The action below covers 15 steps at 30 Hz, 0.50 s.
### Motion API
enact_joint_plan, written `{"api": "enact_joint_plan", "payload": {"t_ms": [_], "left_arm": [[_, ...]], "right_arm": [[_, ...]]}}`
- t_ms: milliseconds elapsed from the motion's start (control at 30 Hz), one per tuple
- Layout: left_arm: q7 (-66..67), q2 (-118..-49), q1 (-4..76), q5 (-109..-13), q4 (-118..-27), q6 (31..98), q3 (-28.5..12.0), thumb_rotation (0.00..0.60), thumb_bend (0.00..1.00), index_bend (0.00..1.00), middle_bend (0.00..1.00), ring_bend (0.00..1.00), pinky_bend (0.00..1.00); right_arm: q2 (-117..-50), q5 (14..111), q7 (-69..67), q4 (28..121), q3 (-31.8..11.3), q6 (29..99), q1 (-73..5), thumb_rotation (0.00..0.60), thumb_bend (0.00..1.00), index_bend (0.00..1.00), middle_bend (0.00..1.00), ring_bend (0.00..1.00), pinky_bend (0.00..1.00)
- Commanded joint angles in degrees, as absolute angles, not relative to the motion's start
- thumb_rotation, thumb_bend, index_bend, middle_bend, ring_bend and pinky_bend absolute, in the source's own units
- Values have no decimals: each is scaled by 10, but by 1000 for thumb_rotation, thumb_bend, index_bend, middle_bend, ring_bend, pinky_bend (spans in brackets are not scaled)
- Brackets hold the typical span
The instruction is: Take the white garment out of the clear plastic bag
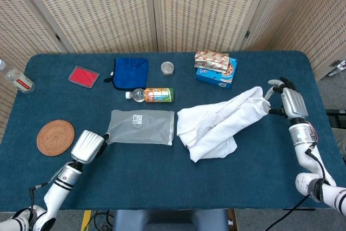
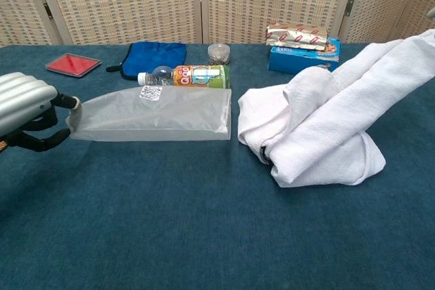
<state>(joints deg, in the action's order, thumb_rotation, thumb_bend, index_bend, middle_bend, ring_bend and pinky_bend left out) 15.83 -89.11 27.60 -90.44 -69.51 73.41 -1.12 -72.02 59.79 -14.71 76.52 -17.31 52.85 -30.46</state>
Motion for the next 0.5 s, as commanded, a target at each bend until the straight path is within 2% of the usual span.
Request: {"api": "enact_joint_plan", "payload": {"t_ms": [33, 500], "left_arm": [[157, -887, 271, -903, -694, 738, -9, 600, 473, 760, 1000, 1000, 1000], [144, -875, 245, -893, -683, 753, -4, 600, 473, 759, 1000, 1000, 1000]], "right_arm": [[-716, 597, -148, 766, -175, 531, -302, 600, 658, 878, 210, 0, 63], [-683, 597, -145, 784, -182, 548, -284, 600, 658, 878, 213, 0, 63]]}}
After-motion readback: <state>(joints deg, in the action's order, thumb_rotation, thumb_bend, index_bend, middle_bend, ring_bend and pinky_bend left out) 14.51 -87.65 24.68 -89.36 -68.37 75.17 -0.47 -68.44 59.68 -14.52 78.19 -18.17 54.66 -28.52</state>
